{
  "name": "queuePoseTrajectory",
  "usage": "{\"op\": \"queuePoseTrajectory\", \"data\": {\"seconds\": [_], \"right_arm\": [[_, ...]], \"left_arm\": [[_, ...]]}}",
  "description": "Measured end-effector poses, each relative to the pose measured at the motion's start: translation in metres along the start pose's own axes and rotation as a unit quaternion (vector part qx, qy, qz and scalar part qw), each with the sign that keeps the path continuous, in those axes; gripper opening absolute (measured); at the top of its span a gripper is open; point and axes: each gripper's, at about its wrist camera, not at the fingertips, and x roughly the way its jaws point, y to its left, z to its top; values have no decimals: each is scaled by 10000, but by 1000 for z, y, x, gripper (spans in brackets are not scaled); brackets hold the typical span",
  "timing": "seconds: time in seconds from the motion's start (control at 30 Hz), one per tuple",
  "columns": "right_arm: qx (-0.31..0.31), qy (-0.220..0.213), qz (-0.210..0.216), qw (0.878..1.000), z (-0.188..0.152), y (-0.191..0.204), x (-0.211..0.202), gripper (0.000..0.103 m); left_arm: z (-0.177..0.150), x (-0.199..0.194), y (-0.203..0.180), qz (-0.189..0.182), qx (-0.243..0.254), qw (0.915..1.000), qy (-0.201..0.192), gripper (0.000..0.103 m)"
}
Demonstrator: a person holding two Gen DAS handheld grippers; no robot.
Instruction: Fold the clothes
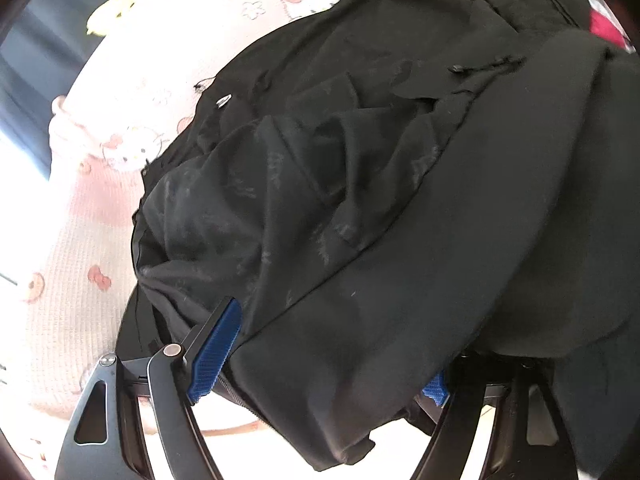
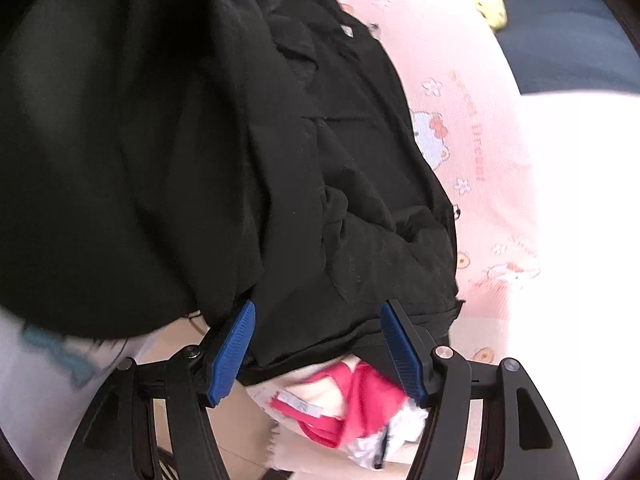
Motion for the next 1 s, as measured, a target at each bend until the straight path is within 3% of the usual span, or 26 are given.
{"op": "queuePoseTrajectory", "data": {"seconds": [0.1, 0.2, 0.4, 0.5, 0.57, 0.73, 0.83, 0.9, 1.0], "right_arm": [[231, 124, -63, 9996, 0, -4, 19, 64], [295, 329, 189, 9988, -1, -3, 34, 64], [162, -32, 440, 9989, -19, 3, 0, 64], [303, 47, 336, 9990, -27, 8, 2, 64], [456, 221, 354, 9981, -27, 11, 14, 64], [729, 223, 494, 9959, -17, 6, 36, 64], [863, 14, 394, 9955, -12, 0, 39, 64], [876, -217, 138, 9958, -9, 1, 33, 64], [581, -572, -465, 9956, -8, 6, 18, 64]], "left_arm": [[3, -2, -18, 525, 615, 9962, -318, 78], [3, 1, -28, 737, 995, 9912, -465, 78], [0, 14, -21, 301, 628, 9975, -113, 78], [-2, 22, -15, 82, 149, 9998, 117, 78], [-4, 21, -16, 159, 32, 9998, 71, 78], [-10, 16, -29, 714, 487, 9957, -347, 78], [-9, 14, -34, 982, 746, 9911, -492, 78], [-9, 12, -35, 1244, 787, 9876, -539, 78], [-11, 1, -37, 1938, 884, 9745, -709, 78]]}}
